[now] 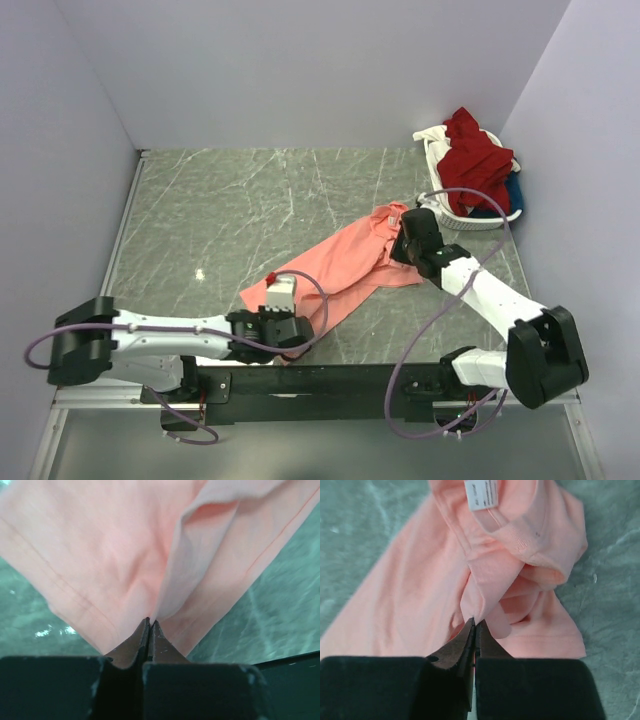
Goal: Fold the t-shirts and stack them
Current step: Flatten the tshirt out
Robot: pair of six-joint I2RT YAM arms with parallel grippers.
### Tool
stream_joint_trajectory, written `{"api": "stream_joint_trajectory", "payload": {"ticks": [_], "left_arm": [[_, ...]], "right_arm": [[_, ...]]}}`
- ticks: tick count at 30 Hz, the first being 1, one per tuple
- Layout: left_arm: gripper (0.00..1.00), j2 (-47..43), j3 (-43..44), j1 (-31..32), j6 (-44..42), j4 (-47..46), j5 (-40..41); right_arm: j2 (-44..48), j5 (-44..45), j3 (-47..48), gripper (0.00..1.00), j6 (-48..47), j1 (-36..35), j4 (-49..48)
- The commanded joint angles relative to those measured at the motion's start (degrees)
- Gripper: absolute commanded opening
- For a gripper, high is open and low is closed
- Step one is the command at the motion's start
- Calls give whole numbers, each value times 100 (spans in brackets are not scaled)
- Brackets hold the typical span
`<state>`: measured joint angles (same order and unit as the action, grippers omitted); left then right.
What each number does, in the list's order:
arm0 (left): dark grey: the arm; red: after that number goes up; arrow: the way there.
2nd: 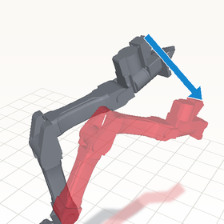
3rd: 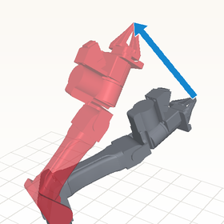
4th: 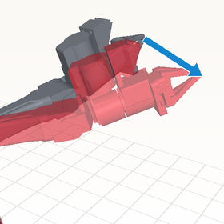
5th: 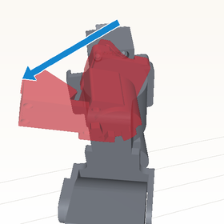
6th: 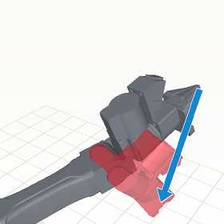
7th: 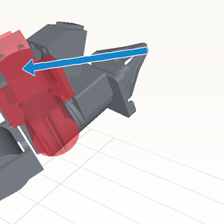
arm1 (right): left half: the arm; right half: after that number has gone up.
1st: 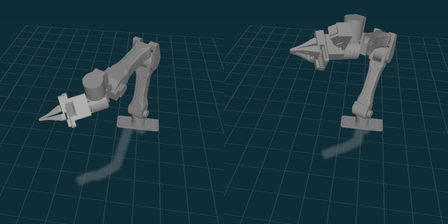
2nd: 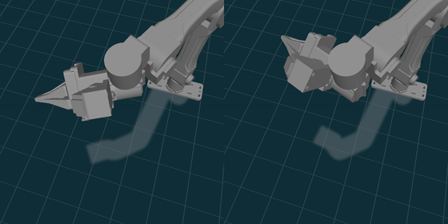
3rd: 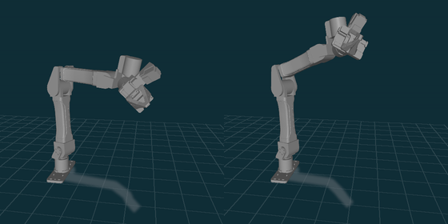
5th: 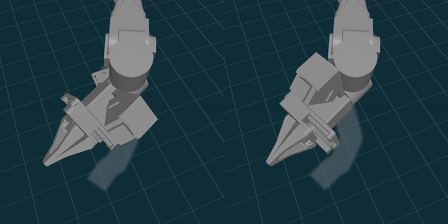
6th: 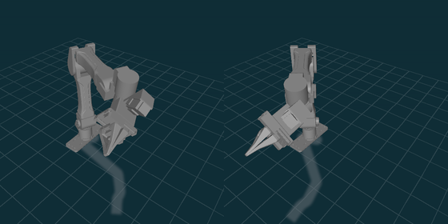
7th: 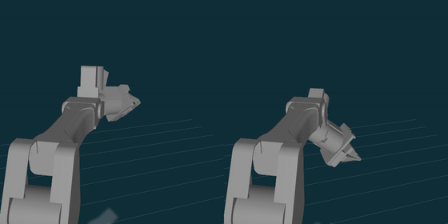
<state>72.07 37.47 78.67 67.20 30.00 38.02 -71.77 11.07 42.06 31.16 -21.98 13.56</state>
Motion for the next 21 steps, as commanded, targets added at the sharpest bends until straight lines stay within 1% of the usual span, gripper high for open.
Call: {"api": "stream_joint_trajectory", "payload": {"ticks": [1, 6, 8, 9, 10, 12, 13, 14, 15, 18, 21], "left_arm": [[1, -710, 49, -229, 13, 366, 364], [1, -1397, 303, -589, -136, 805, 600], [0, -1696, 479, -905, -320, 1033, 680], [1, -1775, 689, -1028, -400, 1113, 776], [0, -1941, 822, -1308, -496, 1183, 821], [0, -2083, 1252, -1547, -865, 1280, 952], [0, -2196, 1410, -1757, -980, 1324, 1136], [0, -2241, 1760, -1855, -1181, 1394, 1224], [0, -2302, 1937, -1995, -1313, 1482, 1452], [0, -2347, 2711, -2137, -1622, 1841, 1848], [1, -2434, 3388, -2242, -1947, 1913, 2297]], "right_arm": [[566, -25, 469, 0, -48, 96, 216], [1181, -350, 855, 0, -83, 448, 515], [1322, -465, 1154, 0, -75, 658, 639], [1428, -587, 1277, 0, -75, 729, 682], [1472, -649, 1548, 0, -66, 800, 787], [1560, -781, 1996, 0, -75, 958, 911], [1587, -808, 2155, 0, -101, 993, 1051], [1622, -826, 2314, 0, -127, 1037, 1130], [1648, -791, 2628, 0, -154, 1081, 1296], [1736, -668, 3209, 0, -215, 1195, 1526], [1807, -641, 3710, 0, -181, 1275, 1746]]}}
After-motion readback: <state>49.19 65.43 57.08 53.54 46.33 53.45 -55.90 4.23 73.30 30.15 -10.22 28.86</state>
